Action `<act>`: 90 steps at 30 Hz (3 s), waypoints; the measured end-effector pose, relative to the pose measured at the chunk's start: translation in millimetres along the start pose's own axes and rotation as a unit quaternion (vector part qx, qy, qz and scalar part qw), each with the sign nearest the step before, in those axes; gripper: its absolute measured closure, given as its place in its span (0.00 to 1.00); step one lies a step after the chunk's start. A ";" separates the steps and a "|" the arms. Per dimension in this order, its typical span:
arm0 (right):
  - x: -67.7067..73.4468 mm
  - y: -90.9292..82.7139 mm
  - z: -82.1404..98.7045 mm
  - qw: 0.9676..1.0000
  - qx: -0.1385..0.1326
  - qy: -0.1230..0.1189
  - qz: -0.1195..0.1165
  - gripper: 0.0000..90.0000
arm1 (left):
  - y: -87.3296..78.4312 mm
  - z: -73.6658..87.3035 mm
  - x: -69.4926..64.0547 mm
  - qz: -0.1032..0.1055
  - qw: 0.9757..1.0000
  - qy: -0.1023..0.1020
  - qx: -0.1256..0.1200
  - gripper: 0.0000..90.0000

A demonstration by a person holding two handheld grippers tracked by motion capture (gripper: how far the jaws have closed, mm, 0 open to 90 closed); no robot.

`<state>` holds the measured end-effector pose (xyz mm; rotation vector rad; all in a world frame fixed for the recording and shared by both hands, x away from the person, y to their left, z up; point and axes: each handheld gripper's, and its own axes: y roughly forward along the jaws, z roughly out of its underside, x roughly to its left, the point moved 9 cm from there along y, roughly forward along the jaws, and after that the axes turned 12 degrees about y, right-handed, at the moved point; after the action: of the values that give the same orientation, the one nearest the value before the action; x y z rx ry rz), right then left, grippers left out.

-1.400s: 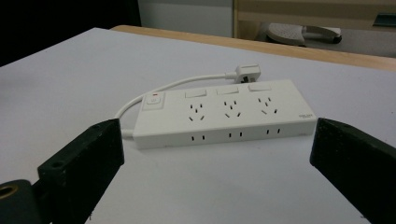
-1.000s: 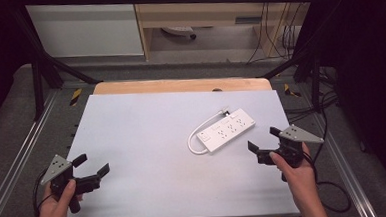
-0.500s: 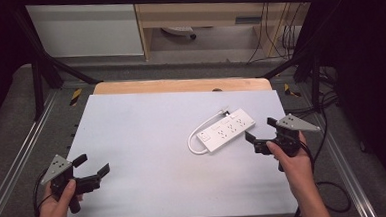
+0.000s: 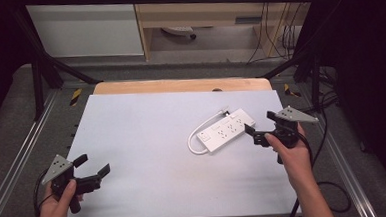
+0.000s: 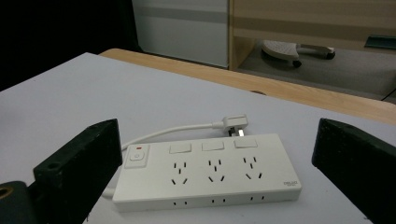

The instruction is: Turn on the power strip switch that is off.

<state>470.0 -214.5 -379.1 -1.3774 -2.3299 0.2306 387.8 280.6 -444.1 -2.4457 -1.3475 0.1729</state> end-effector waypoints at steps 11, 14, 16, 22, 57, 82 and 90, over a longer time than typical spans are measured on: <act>-7.1 11.6 -9.3 1.000 0.003 0.001 0.009 0.02 | 0.4 0.2 0.0 -0.001 1.000 0.000 0.000 0.06; -9.1 14.2 -11.2 1.000 0.001 0.000 0.013 0.03 | 0.5 0.3 -0.1 -0.001 1.000 0.000 0.000 0.06; -10.0 15.7 -12.2 1.000 0.000 0.002 0.014 0.03 | 0.6 0.4 -0.2 0.000 1.000 0.000 0.001 0.06; -11.8 22.5 -13.1 1.000 0.001 0.007 0.019 0.03 | 1.0 0.6 -0.6 0.001 1.000 0.001 0.001 0.06; -38.0 61.8 -3.8 0.998 0.016 0.030 0.044 0.08 | 1.7 1.8 -1.6 0.003 1.000 0.004 0.006 0.06; -56.3 85.4 7.3 0.996 0.026 0.048 0.066 0.12 | 2.1 2.4 -1.3 0.004 1.000 0.005 0.007 0.06; -59.9 92.5 12.0 0.996 0.031 0.047 0.068 0.23 | 2.2 2.8 -1.4 0.005 1.000 0.006 0.008 0.06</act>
<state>563.6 -219.7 -438.4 -1.4844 -2.1386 0.2697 388.0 279.0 -447.5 -2.4358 -1.3249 0.1714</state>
